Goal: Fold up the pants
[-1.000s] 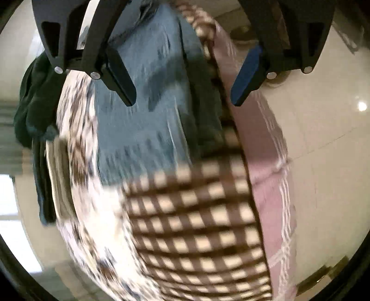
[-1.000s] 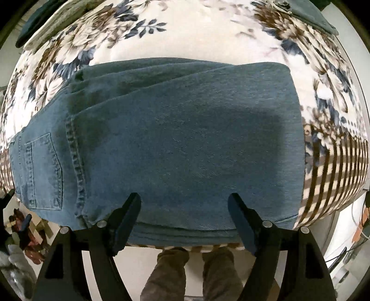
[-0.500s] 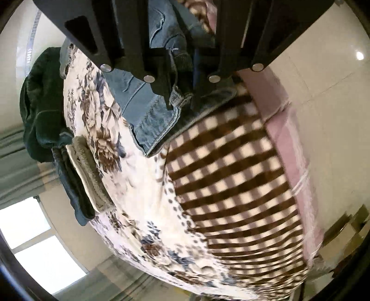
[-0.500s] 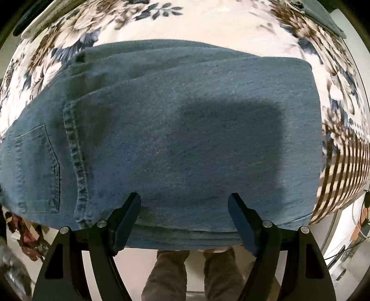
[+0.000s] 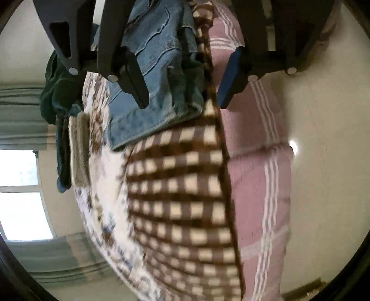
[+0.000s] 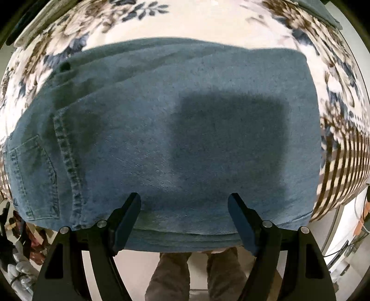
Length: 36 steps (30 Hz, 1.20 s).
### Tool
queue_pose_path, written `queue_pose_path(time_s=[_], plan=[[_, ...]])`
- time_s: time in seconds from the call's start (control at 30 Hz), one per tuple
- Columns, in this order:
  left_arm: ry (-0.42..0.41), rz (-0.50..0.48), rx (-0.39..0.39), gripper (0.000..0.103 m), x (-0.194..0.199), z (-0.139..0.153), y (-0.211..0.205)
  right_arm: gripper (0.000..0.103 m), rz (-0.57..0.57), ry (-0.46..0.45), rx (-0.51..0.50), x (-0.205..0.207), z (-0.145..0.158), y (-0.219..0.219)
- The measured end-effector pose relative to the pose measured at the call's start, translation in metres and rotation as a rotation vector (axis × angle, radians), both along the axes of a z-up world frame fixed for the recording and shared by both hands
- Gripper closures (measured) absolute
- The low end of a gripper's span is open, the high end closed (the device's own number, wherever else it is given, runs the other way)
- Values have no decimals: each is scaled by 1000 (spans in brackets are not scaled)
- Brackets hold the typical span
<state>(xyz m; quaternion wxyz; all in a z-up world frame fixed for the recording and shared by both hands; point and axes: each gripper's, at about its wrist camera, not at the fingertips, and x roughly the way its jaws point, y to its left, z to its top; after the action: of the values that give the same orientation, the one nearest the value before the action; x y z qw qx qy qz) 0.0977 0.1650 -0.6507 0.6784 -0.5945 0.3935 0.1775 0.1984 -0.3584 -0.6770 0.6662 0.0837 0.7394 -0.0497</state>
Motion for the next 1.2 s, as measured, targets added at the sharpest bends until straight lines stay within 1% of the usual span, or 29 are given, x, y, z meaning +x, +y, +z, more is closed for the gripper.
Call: queue_pose_path(time_s=[0.07, 0.1, 0.13, 0.2, 0.27, 0.37, 0.4, 0.43, 0.63, 0.9, 1.0, 1.13, 1.2], plan=[[17, -44, -22, 44, 9, -12, -4, 23, 0, 10, -2, -1, -2, 0], [34, -60, -8, 44, 15, -17, -7, 23, 2, 11, -4, -1, -1, 1], [32, -75, 15, 45, 19, -17, -9, 23, 5, 11, -6, 0, -1, 1], [27, -110, 118, 65, 27, -6, -15, 23, 8, 10, -8, 0, 0, 1], [23, -124, 218, 72, 31, 12, -23, 23, 9, 11, -8, -1, 0, 2], [-16, -123, 304, 76, 27, 35, -37, 23, 1, 12, -10, 1, 1, 1], [-28, -120, 326, 76, 25, 42, -41, 23, -6, 14, -10, -7, -8, 5], [-31, -117, 336, 76, 24, 45, -43, 23, -12, 17, -8, -8, -10, 5], [-21, -100, 311, 76, 24, 47, -46, 23, -11, 24, -6, -9, -15, 3], [-33, -74, 270, 75, 17, 59, -49, 23, -15, 27, -7, -13, -21, 2], [-24, -75, 267, 75, 17, 61, -50, 23, -13, 27, -5, -11, -23, 0], [2, -78, 284, 74, 16, 56, -51, 23, -14, 28, -5, -9, -27, -2], [15, -70, 280, 72, 14, 55, -50, 23, -14, 29, -6, -7, -27, -2]])
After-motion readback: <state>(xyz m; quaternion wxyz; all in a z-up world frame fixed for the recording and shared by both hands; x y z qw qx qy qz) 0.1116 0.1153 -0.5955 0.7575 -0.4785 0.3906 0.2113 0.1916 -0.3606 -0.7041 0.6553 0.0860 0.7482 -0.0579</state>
